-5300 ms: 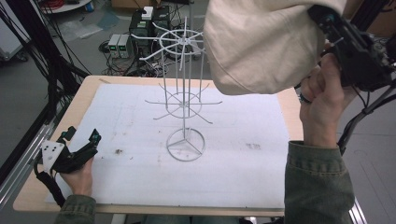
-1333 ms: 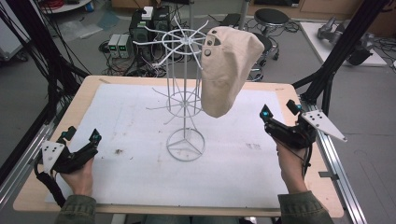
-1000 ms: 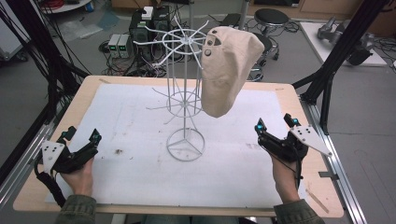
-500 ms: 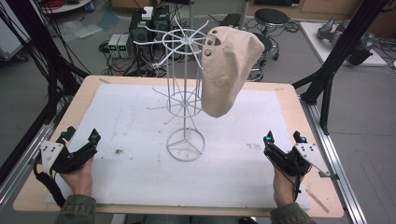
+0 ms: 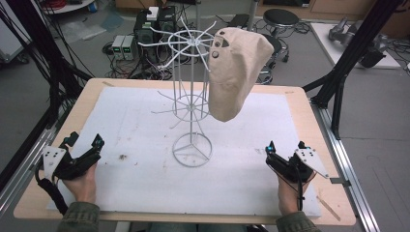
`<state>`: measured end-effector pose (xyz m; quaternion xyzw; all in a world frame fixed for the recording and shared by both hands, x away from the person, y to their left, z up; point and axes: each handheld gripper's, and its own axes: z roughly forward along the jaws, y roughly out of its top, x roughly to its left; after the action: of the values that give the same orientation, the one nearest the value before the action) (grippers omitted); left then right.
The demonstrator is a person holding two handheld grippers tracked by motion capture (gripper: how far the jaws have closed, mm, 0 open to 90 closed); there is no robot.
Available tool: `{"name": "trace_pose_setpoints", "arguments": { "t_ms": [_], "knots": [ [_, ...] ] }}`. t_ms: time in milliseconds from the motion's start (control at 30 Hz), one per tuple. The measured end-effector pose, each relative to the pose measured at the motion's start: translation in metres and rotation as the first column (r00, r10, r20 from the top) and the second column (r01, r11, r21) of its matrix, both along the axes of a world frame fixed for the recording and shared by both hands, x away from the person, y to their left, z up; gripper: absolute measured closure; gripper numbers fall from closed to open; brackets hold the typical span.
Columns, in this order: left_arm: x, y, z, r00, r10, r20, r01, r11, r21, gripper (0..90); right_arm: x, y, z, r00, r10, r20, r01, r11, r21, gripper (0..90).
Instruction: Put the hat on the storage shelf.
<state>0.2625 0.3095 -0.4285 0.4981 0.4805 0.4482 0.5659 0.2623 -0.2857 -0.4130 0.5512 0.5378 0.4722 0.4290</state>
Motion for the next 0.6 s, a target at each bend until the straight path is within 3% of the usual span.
{"name": "trace_pose_setpoints", "arguments": {
  "t_ms": [233,600],
  "knots": [
    [0.0012,-0.0029,-0.0009,0.9999,-0.012,-0.008,0.012,0.9999,0.004,19.4,-0.0018,-0.0037,0.0013,0.9999,-0.015,0.005,0.015,0.999,0.034,2.9],
    [0.0011,-0.0038,-0.0005,0.9999,-0.013,-0.002,0.013,0.9999,0.004,19.4,-0.0031,-0.0037,0.0023,0.9998,-0.005,0.019,0.004,0.999,0.035,3.0]
  ]
}}
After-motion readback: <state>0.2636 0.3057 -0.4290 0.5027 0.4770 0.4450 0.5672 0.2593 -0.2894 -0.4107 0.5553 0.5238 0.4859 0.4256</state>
